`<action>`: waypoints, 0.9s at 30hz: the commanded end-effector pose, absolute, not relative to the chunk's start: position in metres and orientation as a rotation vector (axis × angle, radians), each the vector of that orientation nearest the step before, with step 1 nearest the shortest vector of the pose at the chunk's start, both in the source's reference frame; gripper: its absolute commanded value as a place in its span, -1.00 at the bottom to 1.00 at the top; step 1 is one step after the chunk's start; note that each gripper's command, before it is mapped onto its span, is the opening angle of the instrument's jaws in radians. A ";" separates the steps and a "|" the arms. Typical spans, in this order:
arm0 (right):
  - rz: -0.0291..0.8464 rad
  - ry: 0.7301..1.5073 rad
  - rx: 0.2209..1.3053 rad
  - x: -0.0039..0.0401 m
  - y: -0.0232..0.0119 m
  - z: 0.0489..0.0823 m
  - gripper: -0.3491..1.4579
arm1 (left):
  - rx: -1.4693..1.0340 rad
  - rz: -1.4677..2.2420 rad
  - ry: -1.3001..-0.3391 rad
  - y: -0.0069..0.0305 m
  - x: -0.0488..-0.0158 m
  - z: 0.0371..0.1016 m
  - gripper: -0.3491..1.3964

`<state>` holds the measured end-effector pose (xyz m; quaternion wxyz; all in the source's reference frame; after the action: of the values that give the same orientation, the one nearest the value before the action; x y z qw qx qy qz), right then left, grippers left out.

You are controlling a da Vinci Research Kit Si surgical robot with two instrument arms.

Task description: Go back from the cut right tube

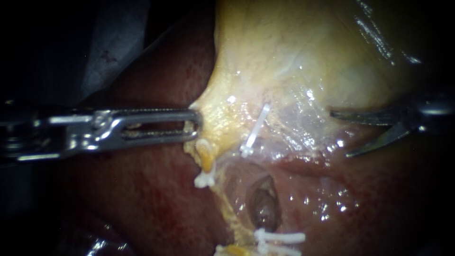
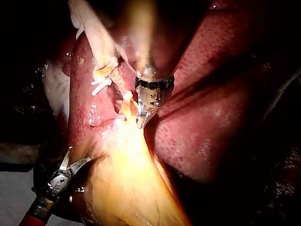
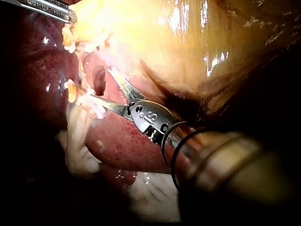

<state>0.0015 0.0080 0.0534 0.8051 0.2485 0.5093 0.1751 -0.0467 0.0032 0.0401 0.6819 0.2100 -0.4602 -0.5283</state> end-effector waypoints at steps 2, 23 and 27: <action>0.375 1.090 0.531 0.0016 0.0079 0.0535 0.19 | 0.478 -1.175 -1.036 0.0028 -0.0476 0.0405 -1.00; 0.375 1.090 0.528 0.0019 0.0077 0.0537 0.19 | 0.492 -1.149 -1.026 0.0012 -0.0509 0.0420 -1.00; 0.375 1.090 0.528 0.0019 0.0077 0.0537 0.19 | 0.492 -1.149 -1.026 0.0012 -0.0509 0.0420 -1.00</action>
<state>0.0019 0.0076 0.0537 0.8056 0.2469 0.5093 0.1750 -0.0509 0.0012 0.0420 0.6907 0.2200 -0.4587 -0.5139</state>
